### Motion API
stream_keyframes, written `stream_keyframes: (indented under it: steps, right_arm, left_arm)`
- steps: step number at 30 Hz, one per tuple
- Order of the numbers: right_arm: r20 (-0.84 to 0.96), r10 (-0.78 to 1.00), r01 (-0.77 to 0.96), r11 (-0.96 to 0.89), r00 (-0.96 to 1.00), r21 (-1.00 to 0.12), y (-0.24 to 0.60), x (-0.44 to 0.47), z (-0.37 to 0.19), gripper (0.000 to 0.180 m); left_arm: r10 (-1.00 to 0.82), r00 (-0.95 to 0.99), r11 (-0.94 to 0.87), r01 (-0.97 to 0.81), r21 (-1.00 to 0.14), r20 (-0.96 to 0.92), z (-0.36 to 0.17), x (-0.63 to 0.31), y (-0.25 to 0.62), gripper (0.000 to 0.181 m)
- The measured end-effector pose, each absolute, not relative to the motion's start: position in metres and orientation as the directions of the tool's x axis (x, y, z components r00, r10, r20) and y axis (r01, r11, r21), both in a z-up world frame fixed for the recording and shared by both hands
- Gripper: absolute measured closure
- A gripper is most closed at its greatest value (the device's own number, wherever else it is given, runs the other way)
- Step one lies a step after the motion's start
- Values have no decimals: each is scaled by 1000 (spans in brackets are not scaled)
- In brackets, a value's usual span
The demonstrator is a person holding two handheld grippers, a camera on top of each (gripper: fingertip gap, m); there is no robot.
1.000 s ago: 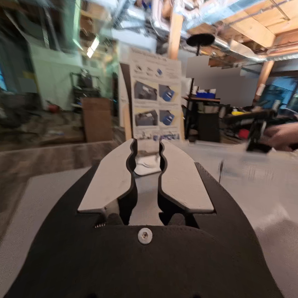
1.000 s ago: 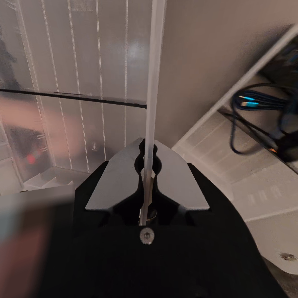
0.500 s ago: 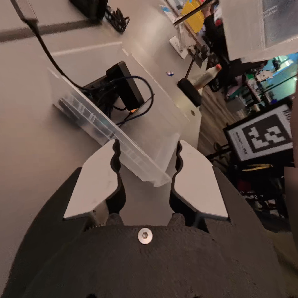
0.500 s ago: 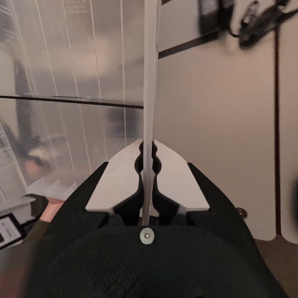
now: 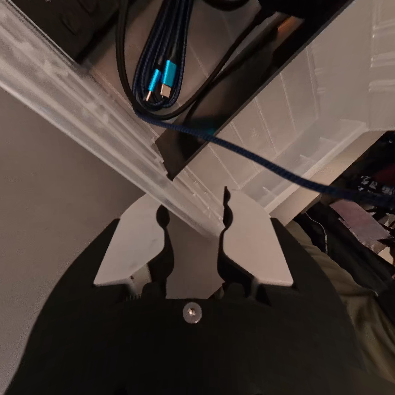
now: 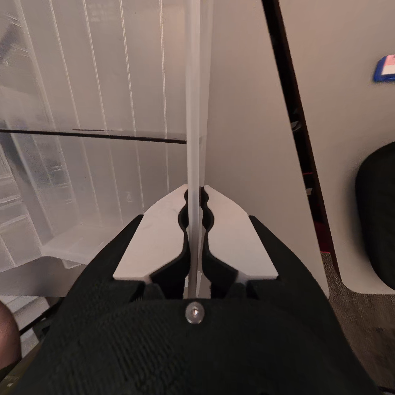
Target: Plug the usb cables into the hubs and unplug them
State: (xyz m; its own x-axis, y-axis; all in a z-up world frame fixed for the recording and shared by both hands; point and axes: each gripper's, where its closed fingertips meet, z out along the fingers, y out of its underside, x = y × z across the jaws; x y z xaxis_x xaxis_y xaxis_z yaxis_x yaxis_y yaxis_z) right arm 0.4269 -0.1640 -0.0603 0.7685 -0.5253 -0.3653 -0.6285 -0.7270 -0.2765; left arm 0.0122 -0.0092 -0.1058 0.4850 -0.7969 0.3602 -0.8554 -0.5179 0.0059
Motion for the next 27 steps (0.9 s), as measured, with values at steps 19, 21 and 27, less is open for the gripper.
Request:
stream_keyframes:
  steps: [19,21,27]
  right_arm:
    - [-304,-388,-448,-880,870,-160,-144,380,-127,172]
    - [-266,-370,-421,-892,890,-167,-141,386,-127,172]
    - [-169,-337,-361,-920,926,-149,-131,409,-127,174]
  left_arm:
    - [-603,772,-796,-563,-223,201,-112,-233,123,175]
    - [-522,825,-846,-471,-249,215,-111,-276,131,175]
    - [-225,948,-942,-154,-298,223,-109,-390,138,175]
